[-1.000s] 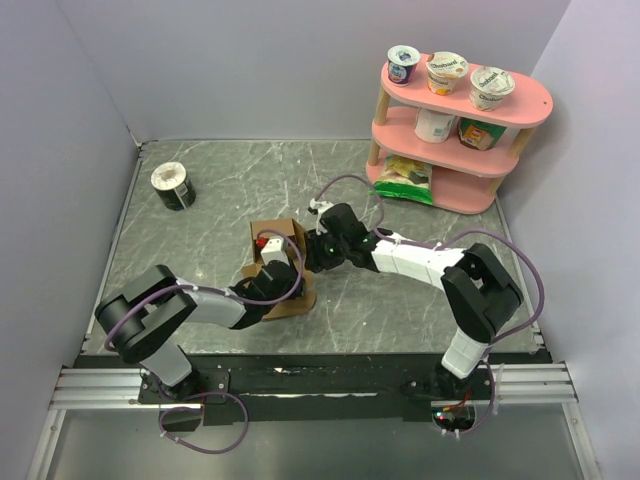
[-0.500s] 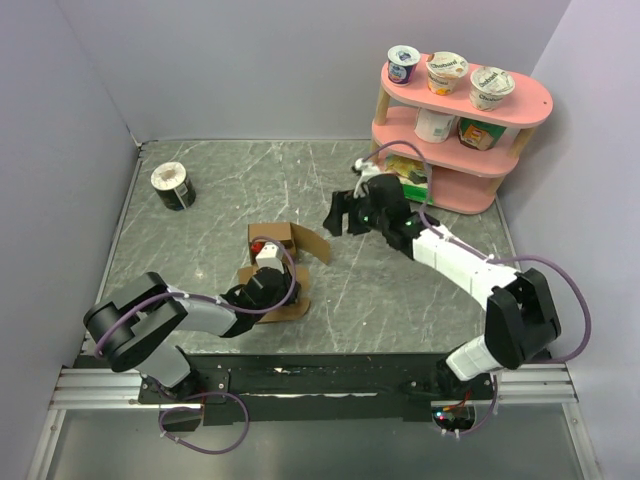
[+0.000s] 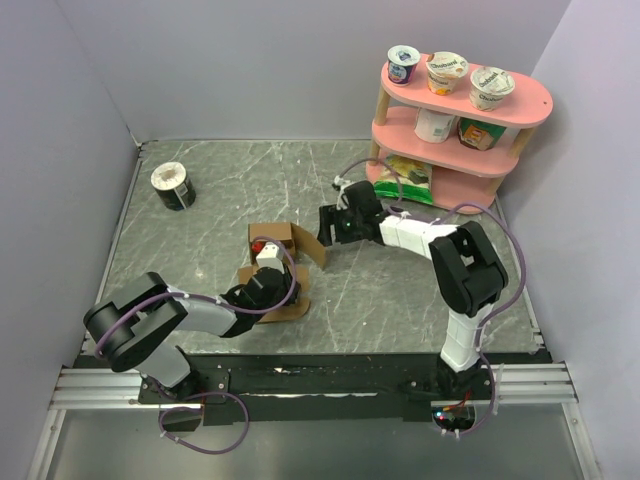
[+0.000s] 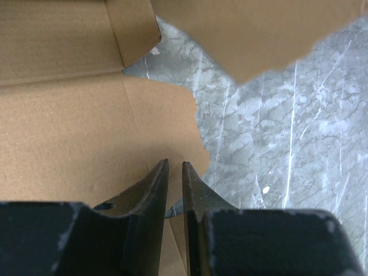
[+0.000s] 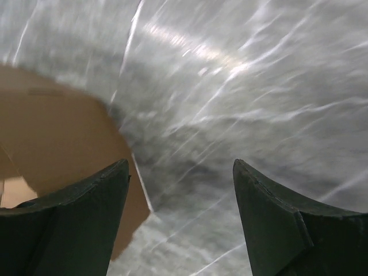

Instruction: Fold the paper box

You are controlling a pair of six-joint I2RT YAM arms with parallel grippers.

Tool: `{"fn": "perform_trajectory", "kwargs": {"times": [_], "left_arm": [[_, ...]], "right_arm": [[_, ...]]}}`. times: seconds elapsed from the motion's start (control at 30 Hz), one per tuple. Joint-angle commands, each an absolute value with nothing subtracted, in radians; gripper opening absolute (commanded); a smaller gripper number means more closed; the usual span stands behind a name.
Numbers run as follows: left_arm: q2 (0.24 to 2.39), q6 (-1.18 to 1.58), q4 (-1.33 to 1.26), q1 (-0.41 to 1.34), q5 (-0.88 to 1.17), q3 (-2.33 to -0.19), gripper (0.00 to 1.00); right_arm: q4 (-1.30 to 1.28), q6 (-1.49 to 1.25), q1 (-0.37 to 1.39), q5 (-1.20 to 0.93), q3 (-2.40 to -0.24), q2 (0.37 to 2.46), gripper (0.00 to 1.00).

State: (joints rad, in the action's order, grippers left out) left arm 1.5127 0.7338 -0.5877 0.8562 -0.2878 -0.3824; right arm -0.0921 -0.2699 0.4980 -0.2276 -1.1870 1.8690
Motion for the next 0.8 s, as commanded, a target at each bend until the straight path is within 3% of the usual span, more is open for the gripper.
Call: {"fn": "perform_trajectory", "kwargs": {"times": [0.0, 0.43, 0.67, 0.77], "left_arm": [[1.529, 0.719, -0.532, 0.861, -0.255, -0.374, 0.22], [1.534, 0.723, -0.518, 0.861, -0.261, -0.382, 0.21], [1.522, 0.713, -0.54, 0.861, -0.245, -0.367, 0.21], [1.516, 0.709, -0.549, 0.861, -0.238, -0.362, 0.21]], "right_arm": [[-0.034, -0.236, 0.557, -0.371, -1.166, 1.841, 0.79], [0.027, -0.232, 0.629, -0.474, -1.108, 1.802, 0.78], [0.251, -0.157, 0.689, -0.454, -1.025, 1.821, 0.92], [0.334, -0.143, 0.712, -0.41, -0.996, 1.81, 0.93]]}}
